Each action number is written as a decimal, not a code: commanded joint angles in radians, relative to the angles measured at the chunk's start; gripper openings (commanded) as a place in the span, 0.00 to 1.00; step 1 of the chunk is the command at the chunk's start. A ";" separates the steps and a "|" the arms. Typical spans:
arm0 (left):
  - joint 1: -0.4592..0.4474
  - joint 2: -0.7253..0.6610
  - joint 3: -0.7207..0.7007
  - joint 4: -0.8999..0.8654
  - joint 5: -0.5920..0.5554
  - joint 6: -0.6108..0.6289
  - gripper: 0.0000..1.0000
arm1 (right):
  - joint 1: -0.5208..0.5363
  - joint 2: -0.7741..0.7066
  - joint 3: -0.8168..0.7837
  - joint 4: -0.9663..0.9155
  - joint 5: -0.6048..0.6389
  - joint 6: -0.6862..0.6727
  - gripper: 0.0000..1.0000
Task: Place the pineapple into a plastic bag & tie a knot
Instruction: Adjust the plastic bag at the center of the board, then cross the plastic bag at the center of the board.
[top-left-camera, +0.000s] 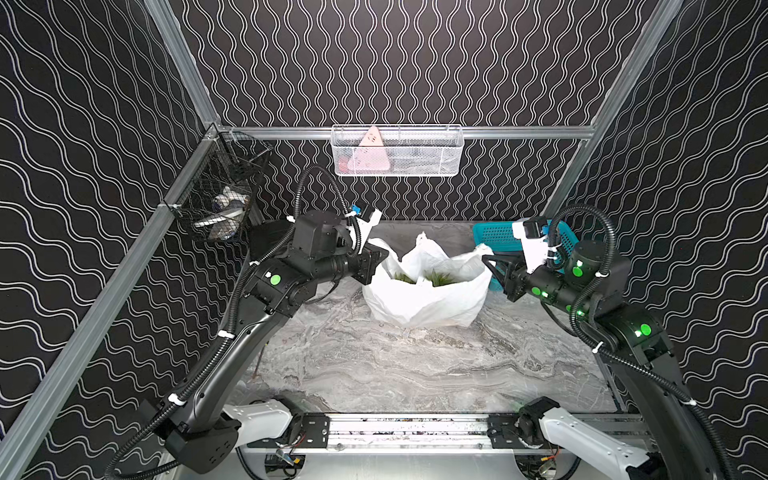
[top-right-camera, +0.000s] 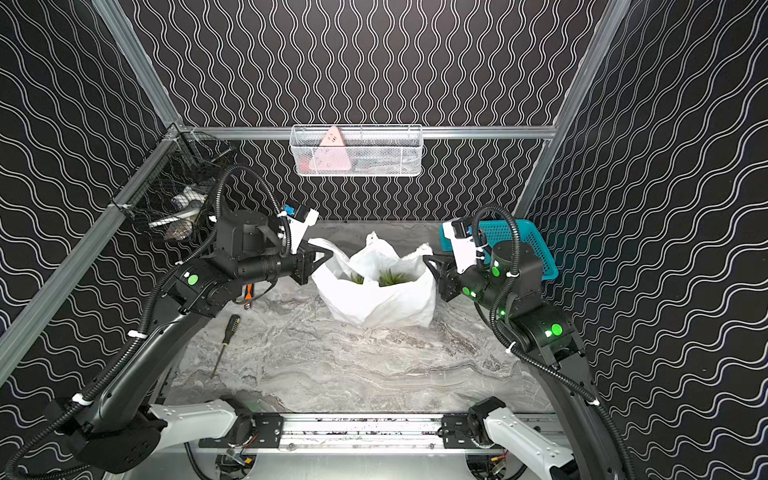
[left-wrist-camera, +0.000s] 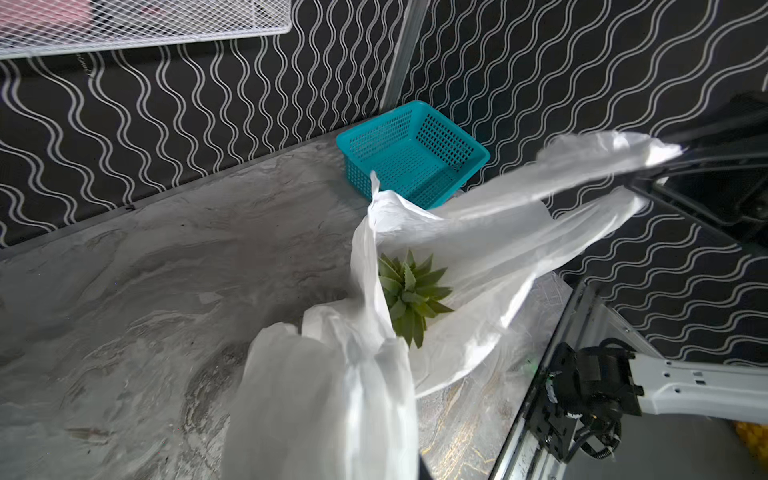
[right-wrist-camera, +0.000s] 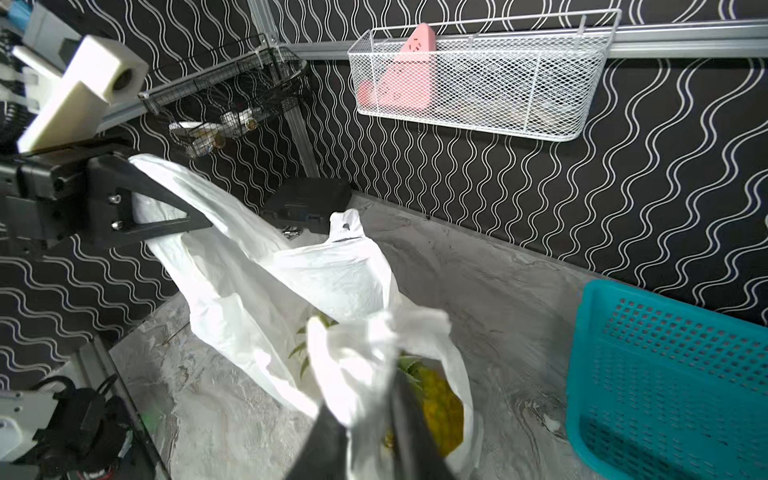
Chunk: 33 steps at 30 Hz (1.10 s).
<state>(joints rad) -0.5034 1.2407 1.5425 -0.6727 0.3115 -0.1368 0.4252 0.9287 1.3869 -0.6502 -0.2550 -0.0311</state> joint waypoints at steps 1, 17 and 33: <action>0.002 -0.010 -0.035 0.030 0.065 0.077 0.00 | 0.001 0.006 0.058 0.009 -0.086 -0.088 0.56; 0.001 -0.020 -0.004 0.055 0.148 0.176 0.00 | 0.228 0.381 0.096 0.260 -0.254 -0.248 0.88; 0.001 -0.034 -0.001 0.084 0.126 0.172 0.39 | 0.264 0.586 0.084 0.554 -0.293 -0.079 0.00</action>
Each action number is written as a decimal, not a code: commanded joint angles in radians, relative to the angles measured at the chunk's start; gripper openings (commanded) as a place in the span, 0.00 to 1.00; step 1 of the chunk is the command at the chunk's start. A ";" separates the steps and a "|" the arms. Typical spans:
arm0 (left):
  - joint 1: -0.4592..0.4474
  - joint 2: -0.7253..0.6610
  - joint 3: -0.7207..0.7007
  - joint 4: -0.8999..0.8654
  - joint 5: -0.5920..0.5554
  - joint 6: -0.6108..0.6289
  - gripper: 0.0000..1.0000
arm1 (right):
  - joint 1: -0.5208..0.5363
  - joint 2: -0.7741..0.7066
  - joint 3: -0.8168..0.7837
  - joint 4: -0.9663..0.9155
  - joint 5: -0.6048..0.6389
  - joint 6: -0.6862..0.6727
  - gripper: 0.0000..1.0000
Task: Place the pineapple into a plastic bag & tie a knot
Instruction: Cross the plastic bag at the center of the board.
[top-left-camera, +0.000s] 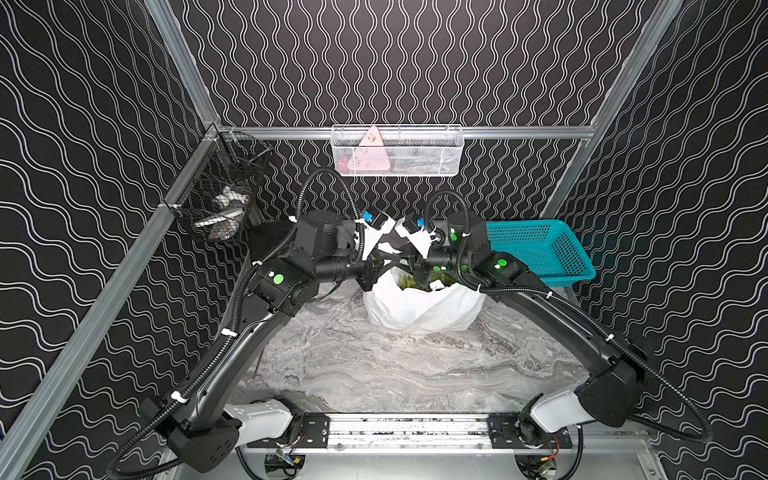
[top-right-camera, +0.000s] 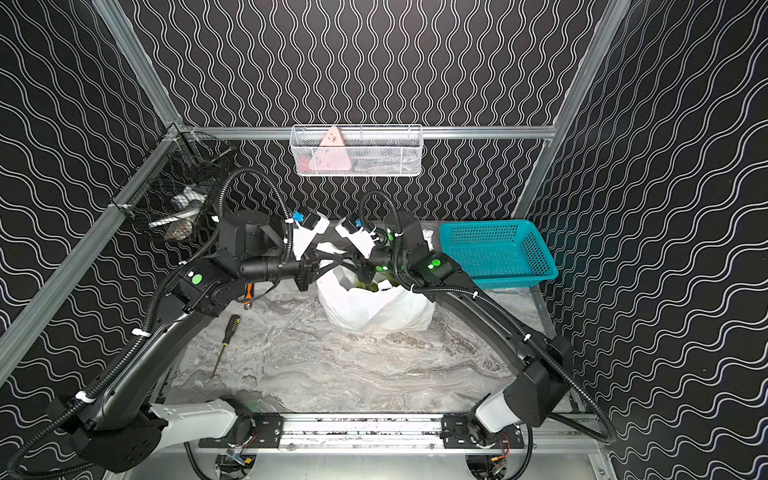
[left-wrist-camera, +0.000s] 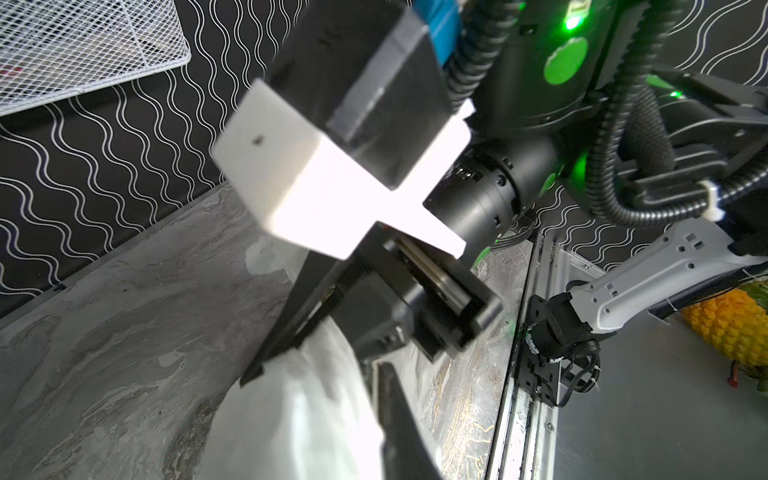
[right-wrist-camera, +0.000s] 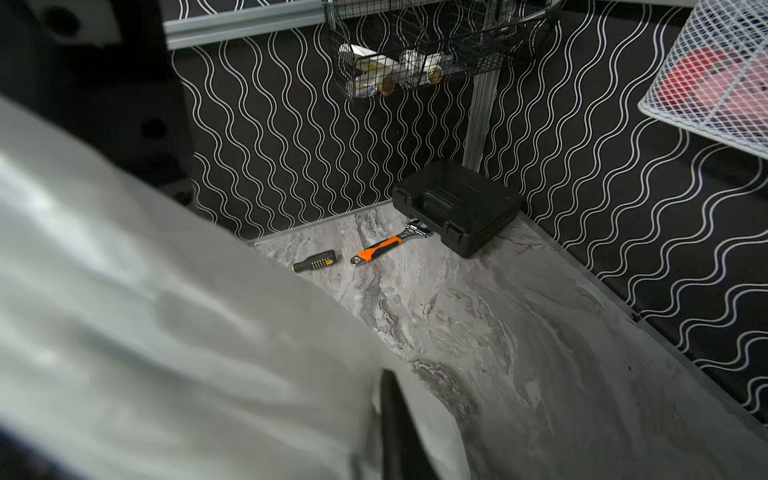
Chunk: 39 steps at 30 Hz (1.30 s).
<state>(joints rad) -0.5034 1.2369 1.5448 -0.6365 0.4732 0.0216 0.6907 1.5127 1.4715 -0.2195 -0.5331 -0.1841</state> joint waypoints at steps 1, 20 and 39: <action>0.002 -0.059 -0.022 0.062 -0.089 0.005 0.55 | -0.001 0.000 0.000 0.134 0.000 0.101 0.00; -0.003 -0.335 -0.787 1.019 -0.169 -0.088 0.99 | -0.013 -0.016 0.029 0.131 0.012 0.407 0.00; -0.044 -0.092 -0.793 1.224 -0.132 0.004 0.00 | -0.044 -0.089 0.098 -0.165 0.056 0.254 0.19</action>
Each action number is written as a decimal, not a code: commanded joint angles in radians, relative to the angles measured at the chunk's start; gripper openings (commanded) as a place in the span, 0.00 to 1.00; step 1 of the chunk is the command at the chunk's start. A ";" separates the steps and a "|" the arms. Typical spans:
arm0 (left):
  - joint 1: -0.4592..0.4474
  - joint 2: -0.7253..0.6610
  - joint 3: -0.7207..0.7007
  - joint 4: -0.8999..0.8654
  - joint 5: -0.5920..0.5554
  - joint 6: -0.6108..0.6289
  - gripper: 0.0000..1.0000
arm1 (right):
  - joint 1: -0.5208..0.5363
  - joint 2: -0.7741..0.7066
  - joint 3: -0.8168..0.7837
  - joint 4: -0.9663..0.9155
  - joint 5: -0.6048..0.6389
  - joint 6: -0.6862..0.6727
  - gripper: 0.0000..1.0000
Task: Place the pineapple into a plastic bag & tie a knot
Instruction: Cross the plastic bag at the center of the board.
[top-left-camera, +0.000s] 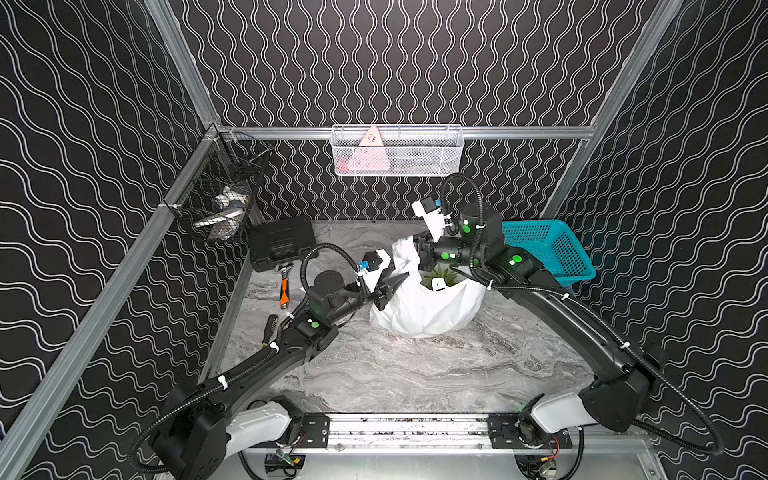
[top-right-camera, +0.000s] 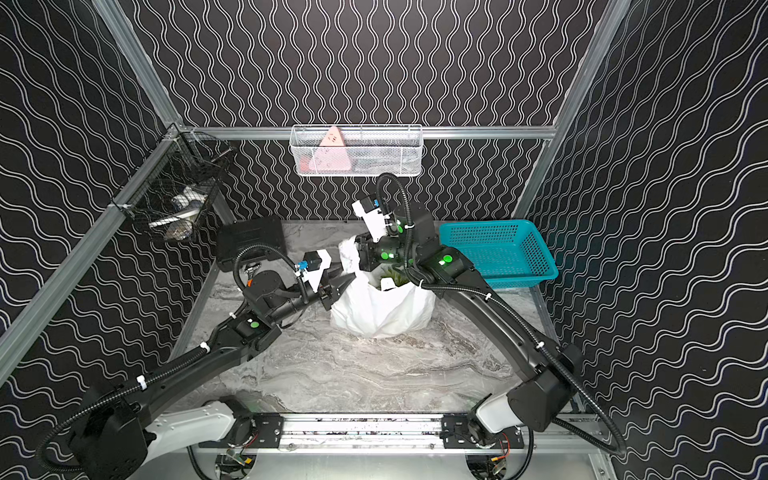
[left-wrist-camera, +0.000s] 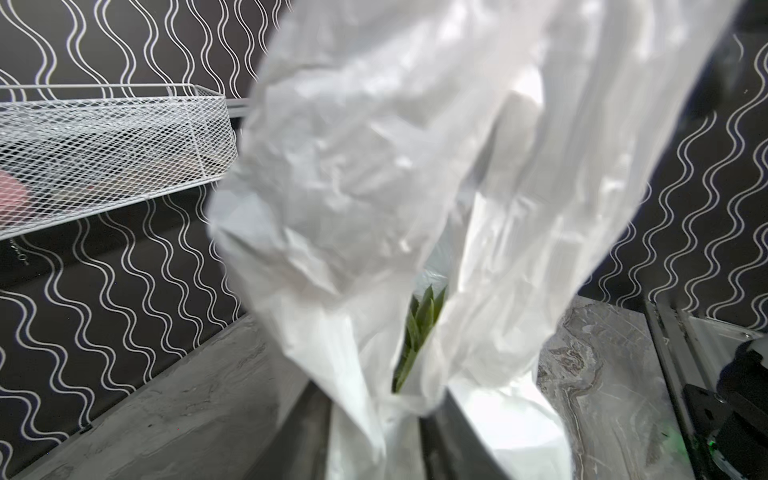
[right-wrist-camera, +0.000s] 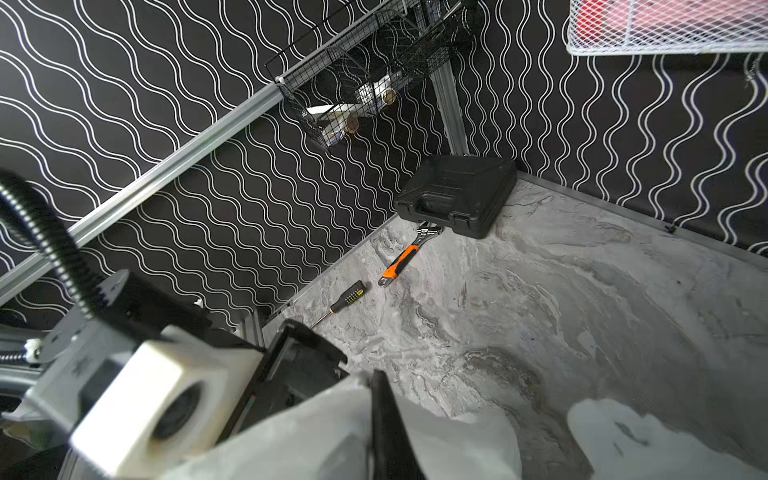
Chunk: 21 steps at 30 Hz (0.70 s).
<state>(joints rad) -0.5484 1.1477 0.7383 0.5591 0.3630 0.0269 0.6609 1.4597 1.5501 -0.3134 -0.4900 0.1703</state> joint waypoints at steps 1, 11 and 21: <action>0.001 -0.008 0.008 0.027 -0.024 -0.008 0.00 | -0.029 -0.058 0.020 -0.109 0.027 -0.137 0.24; 0.002 -0.010 0.023 -0.017 0.071 -0.016 0.00 | -0.258 -0.164 0.025 -0.346 -0.407 -0.518 0.92; 0.002 0.011 0.076 -0.089 0.154 -0.014 0.00 | -0.100 0.011 0.112 -0.303 -0.362 -0.706 1.00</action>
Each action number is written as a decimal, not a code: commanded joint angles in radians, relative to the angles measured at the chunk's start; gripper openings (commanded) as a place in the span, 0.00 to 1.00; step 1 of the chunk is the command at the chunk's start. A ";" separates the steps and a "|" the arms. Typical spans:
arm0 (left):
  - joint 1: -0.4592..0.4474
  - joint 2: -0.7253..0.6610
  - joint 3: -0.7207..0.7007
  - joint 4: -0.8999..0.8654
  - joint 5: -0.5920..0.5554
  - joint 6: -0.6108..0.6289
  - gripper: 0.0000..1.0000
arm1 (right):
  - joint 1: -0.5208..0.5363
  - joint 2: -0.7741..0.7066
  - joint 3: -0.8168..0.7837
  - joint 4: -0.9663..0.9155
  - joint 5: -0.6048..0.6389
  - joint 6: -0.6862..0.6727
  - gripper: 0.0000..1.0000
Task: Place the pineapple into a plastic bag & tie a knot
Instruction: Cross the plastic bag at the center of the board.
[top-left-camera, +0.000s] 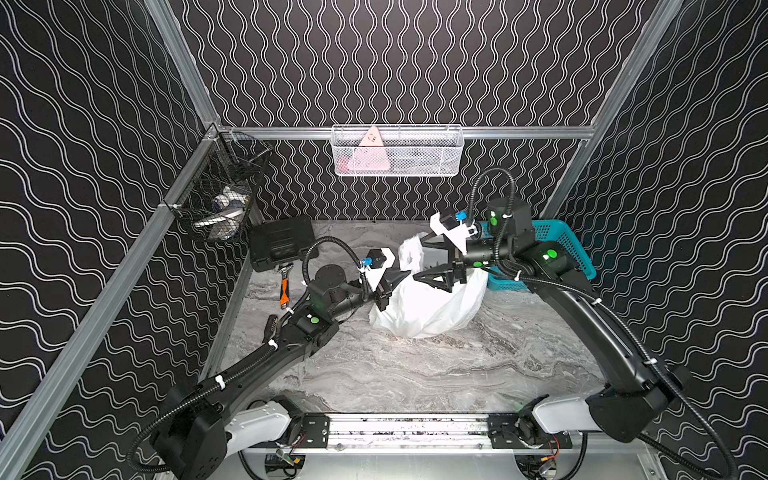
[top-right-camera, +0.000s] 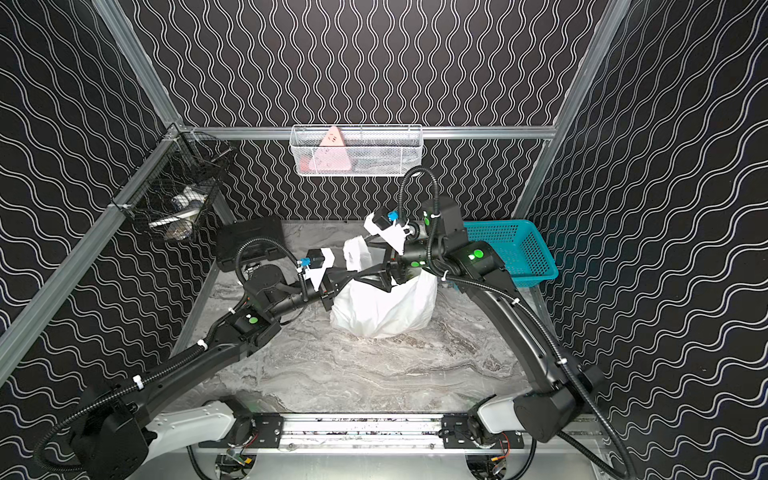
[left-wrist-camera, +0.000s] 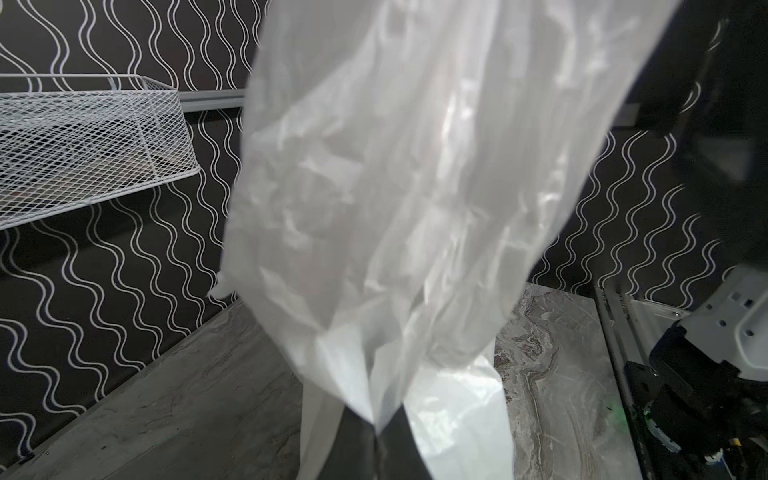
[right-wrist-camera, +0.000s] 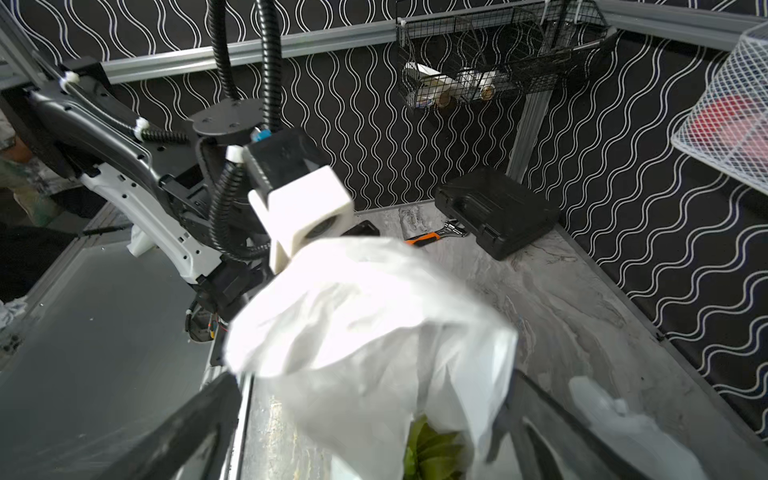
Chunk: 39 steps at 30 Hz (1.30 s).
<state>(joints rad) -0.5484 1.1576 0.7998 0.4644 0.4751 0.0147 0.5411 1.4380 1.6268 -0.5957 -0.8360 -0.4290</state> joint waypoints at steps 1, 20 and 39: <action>0.002 0.000 0.015 0.002 0.045 -0.001 0.00 | 0.026 0.055 0.055 -0.038 -0.021 -0.118 1.00; -0.094 -0.141 -0.036 -0.015 -0.527 0.054 0.99 | 0.221 -0.022 0.000 0.256 0.713 0.679 0.00; -0.251 0.200 -0.021 0.608 -0.667 0.151 0.87 | 0.382 0.009 0.072 0.172 1.101 1.040 0.00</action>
<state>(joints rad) -0.7990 1.3407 0.7643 0.9661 -0.2310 0.1989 0.9203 1.4551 1.6981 -0.5011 0.2192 0.5747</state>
